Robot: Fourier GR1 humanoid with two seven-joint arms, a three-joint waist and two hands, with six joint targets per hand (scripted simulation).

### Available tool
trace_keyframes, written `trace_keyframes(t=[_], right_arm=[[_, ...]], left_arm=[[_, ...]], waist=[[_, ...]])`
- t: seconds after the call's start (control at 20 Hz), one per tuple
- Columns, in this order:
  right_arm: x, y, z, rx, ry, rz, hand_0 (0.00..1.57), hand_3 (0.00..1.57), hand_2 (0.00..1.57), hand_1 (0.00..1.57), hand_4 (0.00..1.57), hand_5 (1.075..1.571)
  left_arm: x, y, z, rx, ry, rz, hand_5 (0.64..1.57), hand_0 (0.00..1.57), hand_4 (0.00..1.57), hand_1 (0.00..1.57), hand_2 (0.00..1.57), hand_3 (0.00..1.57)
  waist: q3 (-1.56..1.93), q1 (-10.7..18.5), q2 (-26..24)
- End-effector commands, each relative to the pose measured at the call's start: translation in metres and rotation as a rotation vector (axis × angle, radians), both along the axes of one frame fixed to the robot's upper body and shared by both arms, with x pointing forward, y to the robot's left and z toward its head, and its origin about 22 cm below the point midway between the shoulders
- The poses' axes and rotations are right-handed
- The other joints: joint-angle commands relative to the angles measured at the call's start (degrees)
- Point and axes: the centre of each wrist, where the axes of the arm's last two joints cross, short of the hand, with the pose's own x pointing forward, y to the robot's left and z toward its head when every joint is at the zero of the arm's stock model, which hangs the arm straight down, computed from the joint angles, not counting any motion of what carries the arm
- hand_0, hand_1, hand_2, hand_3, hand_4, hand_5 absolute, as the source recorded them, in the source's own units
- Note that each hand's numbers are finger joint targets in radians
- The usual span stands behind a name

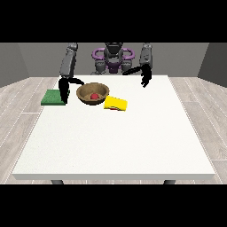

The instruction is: Pick the cup and pour the ball into the bowl, then pick the bowl and place it on the pad

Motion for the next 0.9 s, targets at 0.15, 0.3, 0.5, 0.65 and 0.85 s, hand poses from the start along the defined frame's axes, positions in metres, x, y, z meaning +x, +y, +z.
trace_keyframes(t=[0.15,0.3,0.5,0.65,0.85], right_arm=[[-0.005,0.022,-0.025,0.040,0.025,-0.010,0.00,0.00,0.00,0.00,0.26,1.549],[-0.008,-0.007,-0.021,0.074,-0.024,-0.060,0.00,0.00,0.00,0.00,0.14,1.530],[-0.019,0.011,-0.036,0.098,0.007,-0.074,0.00,0.00,0.00,0.00,0.19,1.528],[-0.005,0.014,-0.021,0.130,0.022,-0.070,0.00,0.00,0.00,0.00,0.24,1.532],[0.003,0.037,-0.017,0.138,0.082,-0.062,0.00,0.00,0.00,0.00,0.36,1.545]], left_arm=[[0.002,-0.011,0.018,-0.008,-0.024,-0.028,1.554,0.00,0.00,0.00,0.00,0.00],[-0.003,-0.022,0.040,-0.002,-0.064,-0.086,1.556,0.00,0.00,0.00,0.00,0.00],[-0.004,-0.006,0.032,0.035,-0.060,-0.100,1.558,0.00,0.00,0.00,0.00,0.00],[-0.005,-0.021,0.034,0.035,-0.064,-0.098,1.561,0.00,0.00,0.00,0.00,0.00],[-0.011,-0.008,0.007,0.005,0.044,-0.099,1.563,0.00,0.00,0.00,0.00,0.00]], waist=[[0.04,1.3,0.9],[0.07,4.5,4.4],[0.02,6.1,3.6],[0.03,6.5,3.2],[-0.01,6.0,-2.8]])
